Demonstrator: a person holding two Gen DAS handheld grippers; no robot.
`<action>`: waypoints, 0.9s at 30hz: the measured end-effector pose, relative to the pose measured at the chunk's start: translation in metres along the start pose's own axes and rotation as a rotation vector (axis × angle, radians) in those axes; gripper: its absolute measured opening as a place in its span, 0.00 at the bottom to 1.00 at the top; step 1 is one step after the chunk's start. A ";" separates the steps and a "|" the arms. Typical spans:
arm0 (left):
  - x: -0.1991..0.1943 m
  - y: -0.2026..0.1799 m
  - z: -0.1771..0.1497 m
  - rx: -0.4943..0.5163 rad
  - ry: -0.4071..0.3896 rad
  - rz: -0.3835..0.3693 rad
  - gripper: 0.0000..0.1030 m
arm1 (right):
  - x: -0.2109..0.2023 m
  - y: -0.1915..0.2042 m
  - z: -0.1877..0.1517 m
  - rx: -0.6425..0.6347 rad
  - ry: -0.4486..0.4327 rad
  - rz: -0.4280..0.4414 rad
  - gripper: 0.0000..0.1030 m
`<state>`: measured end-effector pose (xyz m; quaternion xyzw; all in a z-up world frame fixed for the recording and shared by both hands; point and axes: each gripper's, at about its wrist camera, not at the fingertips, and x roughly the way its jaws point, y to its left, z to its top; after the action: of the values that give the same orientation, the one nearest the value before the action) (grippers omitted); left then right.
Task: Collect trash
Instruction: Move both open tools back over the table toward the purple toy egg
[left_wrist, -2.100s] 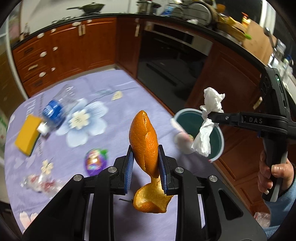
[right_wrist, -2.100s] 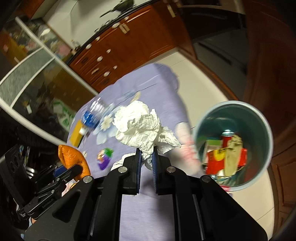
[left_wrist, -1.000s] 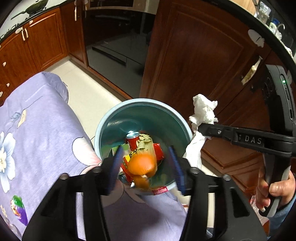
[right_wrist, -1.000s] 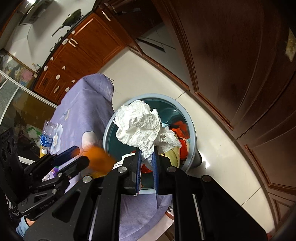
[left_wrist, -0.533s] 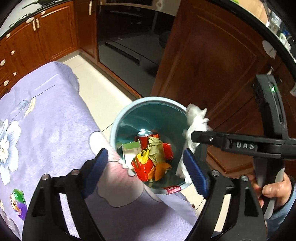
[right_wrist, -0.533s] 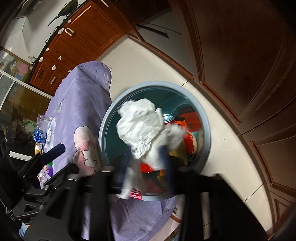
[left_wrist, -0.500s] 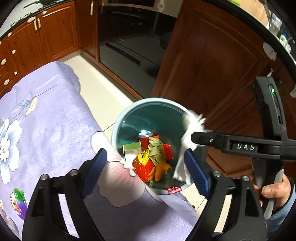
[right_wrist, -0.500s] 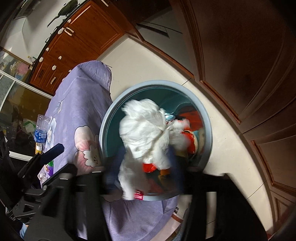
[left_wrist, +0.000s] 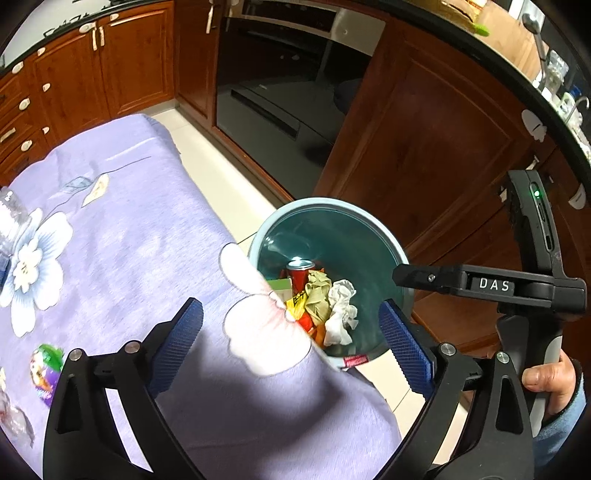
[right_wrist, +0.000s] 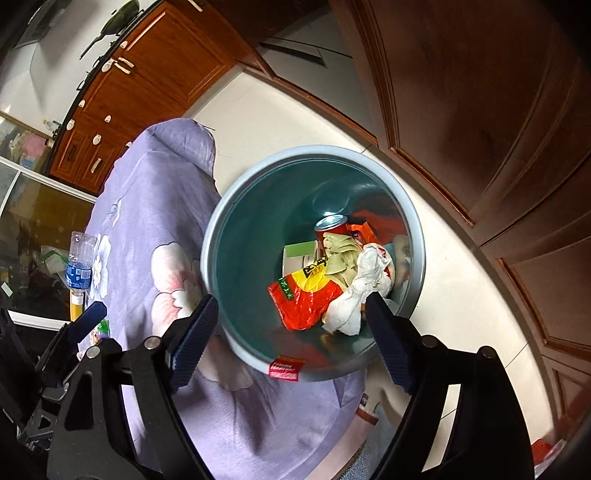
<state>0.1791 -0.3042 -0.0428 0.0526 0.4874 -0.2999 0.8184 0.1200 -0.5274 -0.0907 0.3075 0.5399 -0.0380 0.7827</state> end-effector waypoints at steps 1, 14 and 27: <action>-0.006 0.003 -0.003 -0.004 -0.009 0.003 0.93 | -0.002 0.005 -0.001 -0.005 -0.003 0.003 0.76; -0.088 0.075 -0.054 -0.125 -0.101 0.066 0.96 | -0.012 0.098 -0.034 -0.138 -0.029 0.044 0.78; -0.160 0.173 -0.118 -0.329 -0.187 0.110 0.96 | 0.009 0.208 -0.071 -0.265 0.007 0.027 0.84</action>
<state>0.1267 -0.0483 -0.0071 -0.0835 0.4479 -0.1748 0.8728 0.1463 -0.3200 -0.0232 0.2085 0.5388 0.0452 0.8150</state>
